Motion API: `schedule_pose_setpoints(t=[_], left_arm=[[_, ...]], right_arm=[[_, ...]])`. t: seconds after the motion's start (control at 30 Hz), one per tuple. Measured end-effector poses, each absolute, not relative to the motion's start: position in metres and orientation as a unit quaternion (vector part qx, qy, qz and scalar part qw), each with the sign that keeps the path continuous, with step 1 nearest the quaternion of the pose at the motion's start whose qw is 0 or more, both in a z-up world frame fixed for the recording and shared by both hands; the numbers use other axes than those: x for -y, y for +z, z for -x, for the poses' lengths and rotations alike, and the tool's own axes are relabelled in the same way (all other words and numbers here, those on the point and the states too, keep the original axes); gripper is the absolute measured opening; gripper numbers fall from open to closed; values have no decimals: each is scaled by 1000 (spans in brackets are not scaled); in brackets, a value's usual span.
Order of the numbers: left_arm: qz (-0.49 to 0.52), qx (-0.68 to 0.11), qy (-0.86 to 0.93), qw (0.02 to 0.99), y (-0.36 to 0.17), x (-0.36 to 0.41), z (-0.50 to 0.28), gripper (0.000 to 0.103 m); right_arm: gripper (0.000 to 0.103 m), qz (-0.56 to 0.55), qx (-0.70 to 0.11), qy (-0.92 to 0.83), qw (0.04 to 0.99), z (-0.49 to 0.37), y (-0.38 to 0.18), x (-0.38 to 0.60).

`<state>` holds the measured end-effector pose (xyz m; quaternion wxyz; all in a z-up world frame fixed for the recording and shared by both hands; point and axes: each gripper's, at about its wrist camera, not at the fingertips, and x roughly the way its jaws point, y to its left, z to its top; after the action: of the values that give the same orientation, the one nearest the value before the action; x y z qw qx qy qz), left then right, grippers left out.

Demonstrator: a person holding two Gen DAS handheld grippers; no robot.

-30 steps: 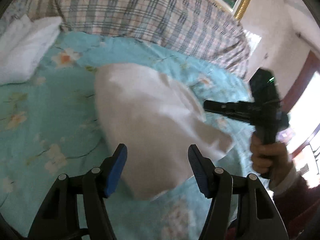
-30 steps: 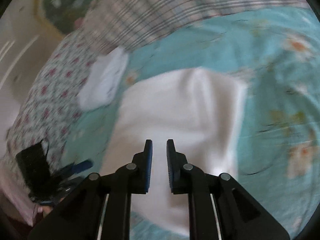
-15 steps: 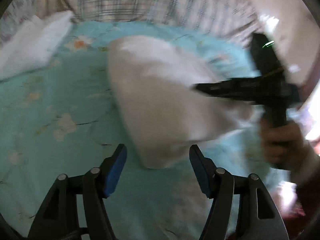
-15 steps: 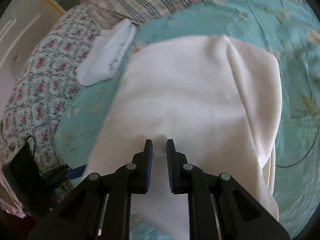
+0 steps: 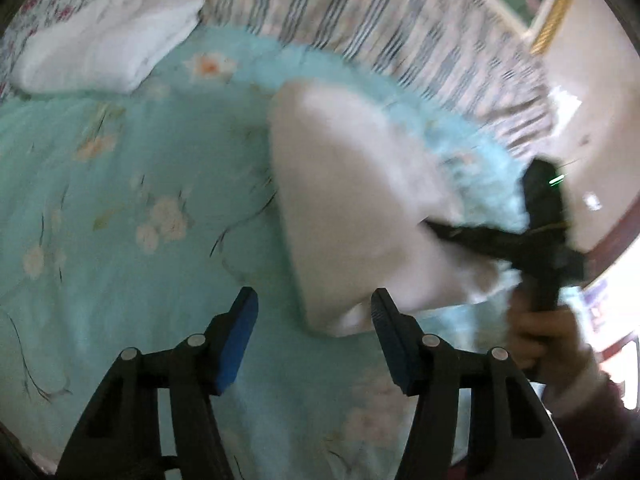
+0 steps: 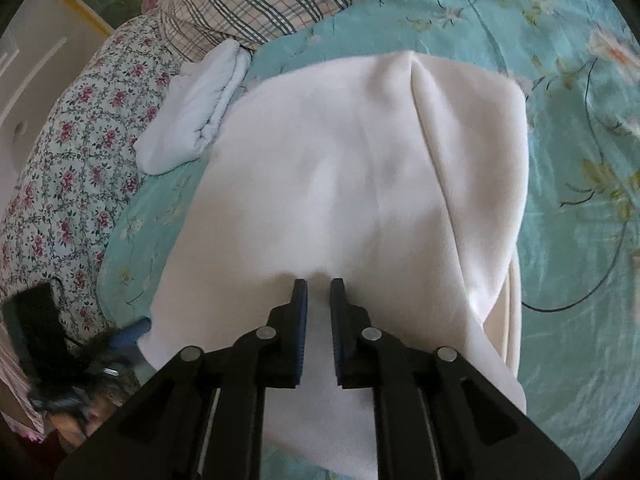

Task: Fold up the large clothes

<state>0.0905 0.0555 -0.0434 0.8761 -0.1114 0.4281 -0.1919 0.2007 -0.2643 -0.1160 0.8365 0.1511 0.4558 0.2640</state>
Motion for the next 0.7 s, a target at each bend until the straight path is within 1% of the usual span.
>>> schedule_pose_setpoints(t=[0.13,0.2,0.27,0.3,0.33,0.4,0.47,0.53,0.7], left_arm=[[116,-394,-249,877,-17,-45,-106,59],[115,-388,-279,871,-13,-33,-121,57],[107,-394,-310,859,-21,-18,-133,56],[100,-410,-325,846,-30,-10,-138,48],[81,-433,-323,838,-42,0,-143,37],[52,-439,-320,838,-57,6,-146,37],[62,-444,-321,834,-65,2,-148,36],[78,-447,-316,833,-70,-1,-147,32],[68,-439,-293,847,-80,8,-143,31]], right_arm=[[12,-160,-437,276,841,-198,-100,265],[12,-166,-429,279,843,-200,-95,265],[12,-165,-430,278,843,-203,-95,265],[12,-164,-434,273,842,-205,-98,266],[12,-164,-438,270,842,-206,-101,268],[12,-165,-448,259,840,-207,-112,274],[12,-168,-461,247,835,-211,-126,281],[10,-184,-462,247,832,-212,-134,289],[10,-184,-454,245,836,-212,-137,292]])
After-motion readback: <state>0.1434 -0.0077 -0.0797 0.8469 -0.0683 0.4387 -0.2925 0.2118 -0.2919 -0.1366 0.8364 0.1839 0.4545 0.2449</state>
